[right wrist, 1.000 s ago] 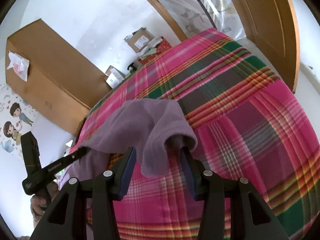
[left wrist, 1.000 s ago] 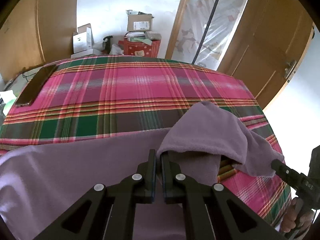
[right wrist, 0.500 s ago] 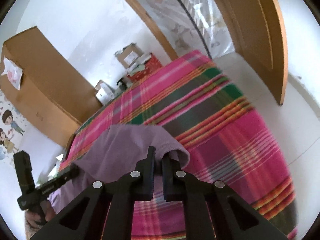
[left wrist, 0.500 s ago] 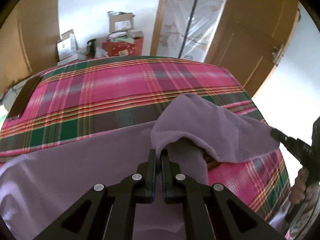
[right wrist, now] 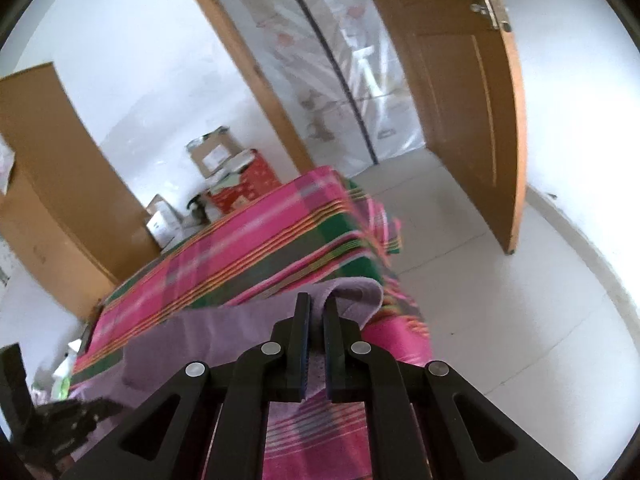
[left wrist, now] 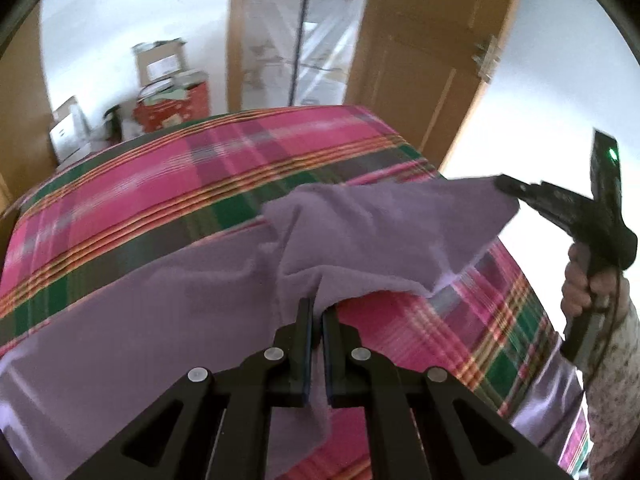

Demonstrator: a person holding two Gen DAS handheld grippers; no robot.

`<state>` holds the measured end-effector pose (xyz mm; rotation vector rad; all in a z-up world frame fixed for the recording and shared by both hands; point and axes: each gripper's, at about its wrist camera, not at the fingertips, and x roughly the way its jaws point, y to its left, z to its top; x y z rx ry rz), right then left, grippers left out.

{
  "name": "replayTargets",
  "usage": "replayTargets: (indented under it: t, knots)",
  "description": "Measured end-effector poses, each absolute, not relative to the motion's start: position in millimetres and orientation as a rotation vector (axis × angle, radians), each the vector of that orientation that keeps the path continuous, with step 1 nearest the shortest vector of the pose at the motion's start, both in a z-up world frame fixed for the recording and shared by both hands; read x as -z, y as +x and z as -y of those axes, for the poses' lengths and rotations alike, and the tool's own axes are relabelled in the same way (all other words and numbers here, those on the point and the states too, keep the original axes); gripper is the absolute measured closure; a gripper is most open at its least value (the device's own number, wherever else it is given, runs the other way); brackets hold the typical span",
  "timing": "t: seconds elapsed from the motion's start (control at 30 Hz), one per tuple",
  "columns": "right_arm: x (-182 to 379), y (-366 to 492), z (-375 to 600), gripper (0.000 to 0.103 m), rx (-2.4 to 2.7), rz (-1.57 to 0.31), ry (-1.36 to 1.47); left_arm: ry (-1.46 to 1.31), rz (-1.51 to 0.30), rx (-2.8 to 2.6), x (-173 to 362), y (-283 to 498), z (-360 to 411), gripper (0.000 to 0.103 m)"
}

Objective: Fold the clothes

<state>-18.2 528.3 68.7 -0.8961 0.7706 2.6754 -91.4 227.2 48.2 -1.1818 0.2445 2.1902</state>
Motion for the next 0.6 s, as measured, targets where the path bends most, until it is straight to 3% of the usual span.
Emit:
replayTargets:
  t: [0.6]
  knots:
    - [-47.3, -10.0, -596.4, 0.098, -2.527, -0.736, -0.874, -1.226, -0.347, -2.058, -20.9, -74.6, -277.0, 0.098]
